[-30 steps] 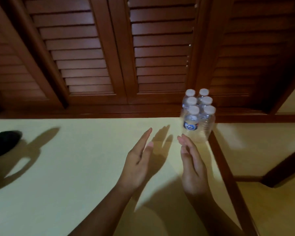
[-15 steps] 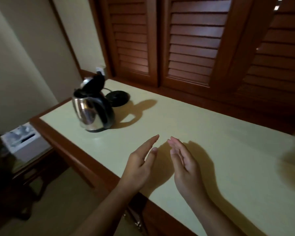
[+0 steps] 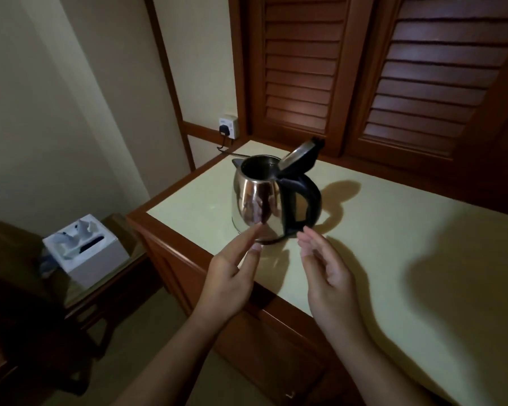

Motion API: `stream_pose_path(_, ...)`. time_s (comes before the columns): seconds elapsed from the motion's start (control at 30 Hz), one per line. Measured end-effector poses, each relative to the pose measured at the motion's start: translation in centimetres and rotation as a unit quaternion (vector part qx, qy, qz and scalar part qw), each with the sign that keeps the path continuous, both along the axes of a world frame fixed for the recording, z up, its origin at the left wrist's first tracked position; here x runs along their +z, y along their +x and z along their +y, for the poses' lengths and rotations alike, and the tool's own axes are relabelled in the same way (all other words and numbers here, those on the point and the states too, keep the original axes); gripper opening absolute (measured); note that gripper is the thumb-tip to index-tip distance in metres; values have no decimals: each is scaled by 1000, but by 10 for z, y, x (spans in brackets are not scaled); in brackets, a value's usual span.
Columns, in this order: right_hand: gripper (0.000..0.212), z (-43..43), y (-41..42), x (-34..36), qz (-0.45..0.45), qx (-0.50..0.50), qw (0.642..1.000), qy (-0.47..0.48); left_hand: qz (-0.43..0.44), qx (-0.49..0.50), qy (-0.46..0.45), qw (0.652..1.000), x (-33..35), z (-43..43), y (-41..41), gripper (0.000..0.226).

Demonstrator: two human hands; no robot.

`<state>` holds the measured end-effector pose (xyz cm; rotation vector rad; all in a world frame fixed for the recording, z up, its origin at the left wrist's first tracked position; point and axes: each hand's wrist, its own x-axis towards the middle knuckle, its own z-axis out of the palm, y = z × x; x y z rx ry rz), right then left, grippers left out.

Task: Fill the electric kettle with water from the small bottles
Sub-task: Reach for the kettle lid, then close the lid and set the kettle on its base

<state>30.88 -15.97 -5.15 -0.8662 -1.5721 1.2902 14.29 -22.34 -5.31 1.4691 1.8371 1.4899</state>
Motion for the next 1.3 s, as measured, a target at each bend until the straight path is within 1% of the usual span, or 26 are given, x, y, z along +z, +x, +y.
stream_pose_path(0.17, 34, -7, -53, 6, -13, -83, 996, 7, -14, -29, 3, 999, 0, 11, -60, 40)
stream_pose_path(0.27, 31, -6, -67, 11, -34, -116, 992, 20, -12, -19, -2, 1000, -4, 20, -82, 39)
stream_pose_path(0.33, 28, -3, -72, 12, -38, -138, 990, 13, -18, -15, 1, 1000, -7, 28, -92, 39)
stream_pose_path(0.4, 25, -2, -76, 12, -24, -160, 987, 5, -20, -21, 7, 1000, -7, 36, -99, 39)
stream_pose_path(0.5, 24, 3, -80, 12, -17, -176, 984, 9, -2, -28, 10, 1000, -7, 48, -105, 41)
stream_pose_path(0.57, 24, 6, -82, 12, -15, -185, 983, 10, -6, -37, 3, 999, -5, 54, -110, 43)
stream_pose_path(0.63, 24, 9, -86, 13, -16, -201, 979, 15, -16, -51, -19, 998, -2, 60, -120, 55)
stream_pose_path(0.77, 28, 14, -96, 16, -31, -238, 970, 38, -54, -129, -90, 986, 2, 79, -139, 93)
stream_pose_path(0.83, 29, 16, -105, 17, -38, -267, 962, 34, -55, -173, -102, 978, 5, 90, -148, 104)
stream_pose_path(0.9, 26, 18, -113, 18, -31, -302, 952, 22, -57, -215, -107, 969, 9, 100, -155, 108)
stream_pose_path(1.0, 21, 18, -124, 19, -21, -355, 934, 37, -79, -291, -98, 948, 10, 112, -164, 101)
stream_pose_path(1.13, 17, 15, -127, 30, -27, -420, 905, 56, -20, -344, -64, 936, 12, 128, -175, 91)
stream_pose_path(1.23, 23, 14, -126, 50, -19, -470, 877, 95, -15, -356, -59, 933, 13, 140, -179, 91)
stream_pose_path(1.3, 32, 19, -127, 64, -12, -475, 874, 100, -13, -365, -59, 929, 13, 143, -179, 92)
